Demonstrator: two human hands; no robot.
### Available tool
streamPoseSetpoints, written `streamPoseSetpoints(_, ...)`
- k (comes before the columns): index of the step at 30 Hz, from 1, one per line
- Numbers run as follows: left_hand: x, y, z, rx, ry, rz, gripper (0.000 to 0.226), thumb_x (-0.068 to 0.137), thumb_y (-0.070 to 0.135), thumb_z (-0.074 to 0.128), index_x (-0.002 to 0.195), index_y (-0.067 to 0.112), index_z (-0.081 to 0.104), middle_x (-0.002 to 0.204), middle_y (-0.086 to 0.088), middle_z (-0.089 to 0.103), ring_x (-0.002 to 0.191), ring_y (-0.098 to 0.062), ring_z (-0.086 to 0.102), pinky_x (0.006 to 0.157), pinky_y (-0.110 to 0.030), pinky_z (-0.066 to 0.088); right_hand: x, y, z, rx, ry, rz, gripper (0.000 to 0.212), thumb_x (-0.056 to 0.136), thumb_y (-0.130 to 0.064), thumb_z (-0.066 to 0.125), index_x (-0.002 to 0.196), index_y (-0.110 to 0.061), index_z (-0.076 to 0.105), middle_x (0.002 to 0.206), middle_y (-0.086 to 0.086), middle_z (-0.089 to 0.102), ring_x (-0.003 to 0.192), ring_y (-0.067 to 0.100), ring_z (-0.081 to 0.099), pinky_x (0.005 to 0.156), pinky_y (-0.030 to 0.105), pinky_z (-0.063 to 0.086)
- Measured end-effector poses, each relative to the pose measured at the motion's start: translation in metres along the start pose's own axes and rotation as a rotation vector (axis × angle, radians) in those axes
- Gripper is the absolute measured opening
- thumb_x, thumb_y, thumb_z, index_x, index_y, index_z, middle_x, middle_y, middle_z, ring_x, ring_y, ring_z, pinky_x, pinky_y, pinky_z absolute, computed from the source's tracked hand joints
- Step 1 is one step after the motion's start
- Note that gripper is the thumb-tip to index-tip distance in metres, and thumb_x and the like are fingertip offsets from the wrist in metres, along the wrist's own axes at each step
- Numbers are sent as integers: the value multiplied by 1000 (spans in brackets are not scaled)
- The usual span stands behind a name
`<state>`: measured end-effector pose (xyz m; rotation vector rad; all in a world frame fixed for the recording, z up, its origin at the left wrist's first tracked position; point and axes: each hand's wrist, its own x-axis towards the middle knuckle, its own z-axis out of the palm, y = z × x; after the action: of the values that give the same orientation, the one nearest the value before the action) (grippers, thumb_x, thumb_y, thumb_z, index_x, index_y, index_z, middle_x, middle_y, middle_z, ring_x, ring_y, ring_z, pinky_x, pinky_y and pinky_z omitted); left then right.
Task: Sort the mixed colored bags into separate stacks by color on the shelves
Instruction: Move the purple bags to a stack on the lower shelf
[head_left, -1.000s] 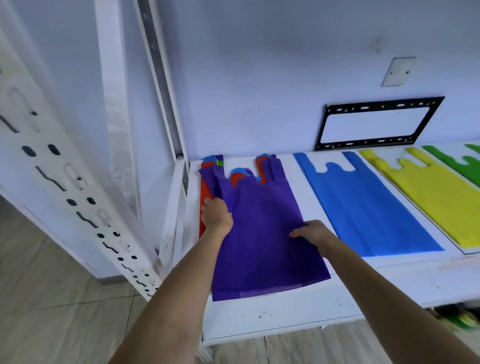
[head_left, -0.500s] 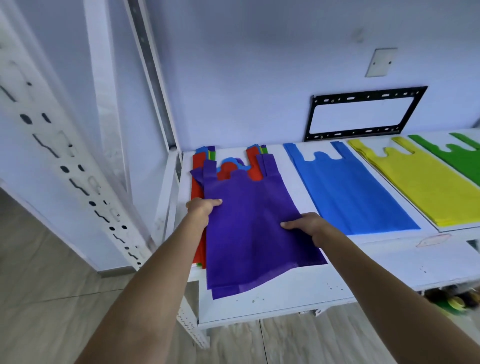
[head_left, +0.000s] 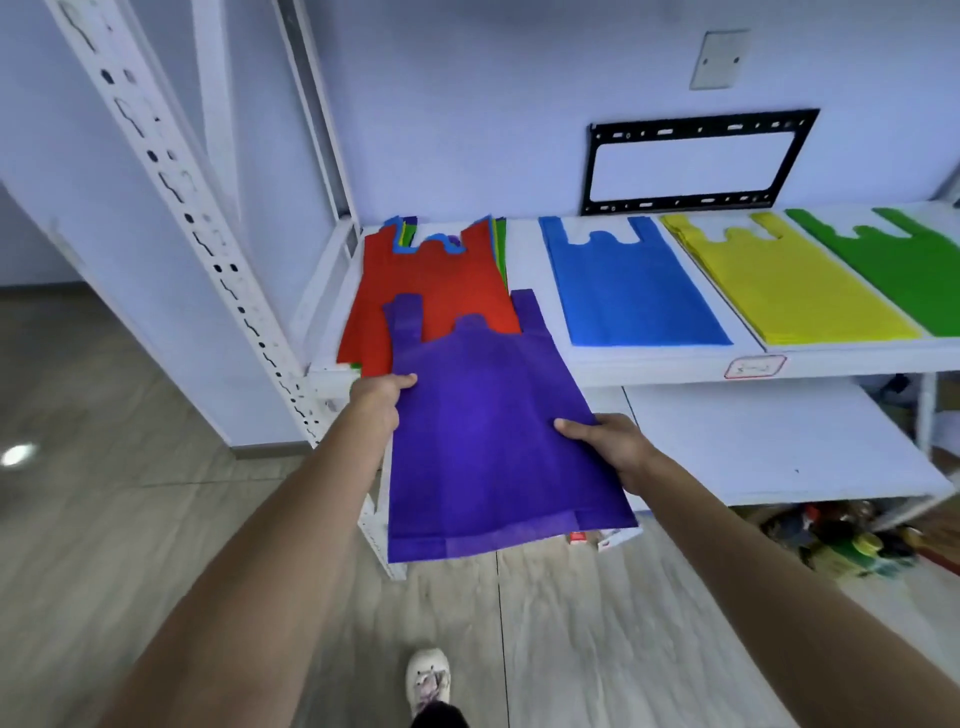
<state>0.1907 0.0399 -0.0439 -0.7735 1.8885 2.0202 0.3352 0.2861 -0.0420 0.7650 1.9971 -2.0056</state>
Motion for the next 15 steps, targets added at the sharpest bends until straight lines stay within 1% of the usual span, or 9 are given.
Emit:
streamPoseSetpoints(2, -20, -20, -5, 10, -73, -104, 15, 81, 5, 71, 95, 5, 66, 111, -14, 67, 88, -28, 63, 85, -45, 52, -22, 21, -8, 17, -2, 11, 36, 79, -23, 75, 108, -3, 69, 103, 14, 73, 91, 31, 71, 77, 37, 59)
streamPoseSetpoints(4, -37, -43, -10, 36, -145, -174, 24, 86, 8, 67, 110, 5, 65, 99, -12, 68, 79, -26, 64, 84, -44, 55, -38, 43, -16, 22, -7, 32, 36, 79, -24, 76, 108, -3, 69, 103, 14, 73, 92, 32, 71, 78, 38, 58)
streamPoseSetpoints(6, -49, -68, -14, 71, -181, -194, 37, 89, 7, 61, 126, 2, 58, 87, -9, 63, 68, -20, 63, 64, -37, 60, -50, 65, -21, 33, -9, 52, 37, 79, -23, 76, 109, -2, 69, 104, 15, 73, 94, 33, 70, 82, 40, 58)
streamPoseSetpoints(7, -56, -81, -14, 89, -182, -193, 39, 91, 6, 59, 130, 1, 55, 85, -7, 62, 66, -18, 62, 58, -33, 60, -54, 76, -24, 41, -10, 64, 37, 79, -22, 75, 109, -2, 68, 103, 14, 73, 93, 33, 70, 81, 40, 58)
streamPoseSetpoints(9, -67, -107, -14, 137, -171, -180, 37, 95, 6, 54, 131, -1, 52, 81, -5, 60, 66, -15, 58, 49, -26, 57, -61, 99, -28, 60, -12, 94, 34, 80, -21, 74, 108, -3, 69, 99, 13, 73, 83, 29, 71, 72, 35, 60)
streamPoseSetpoints(10, -69, -119, -13, 166, -161, -172, 34, 97, 8, 51, 130, 0, 53, 81, -5, 59, 66, -15, 57, 43, -24, 54, -63, 108, -29, 65, -15, 109, 33, 81, -20, 74, 108, -3, 69, 98, 13, 73, 79, 26, 70, 66, 32, 60)
streamPoseSetpoints(11, -69, -131, -13, 210, -144, -158, 32, 98, 9, 50, 129, 0, 54, 83, -6, 61, 66, -16, 57, 41, -25, 52, -65, 118, -30, 65, -20, 127, 32, 81, -20, 73, 109, -4, 69, 99, 13, 73, 77, 25, 70, 63, 30, 59)
streamPoseSetpoints(13, -63, -155, -12, 295, -119, -102, 29, 98, 9, 48, 126, 2, 54, 96, -10, 63, 71, -19, 60, 53, -26, 52, -62, 135, -32, 62, -33, 153, 32, 82, -18, 72, 110, -3, 68, 97, 12, 74, 73, 23, 71, 56, 26, 57)
streamPoseSetpoints(15, -55, -173, -13, 348, -106, -57, 28, 97, 7, 47, 124, 6, 54, 109, -13, 63, 80, -23, 61, 68, -31, 53, -58, 147, -33, 62, -48, 178, 28, 83, -14, 71, 109, -4, 67, 88, 9, 75, 64, 19, 72, 51, 24, 55)
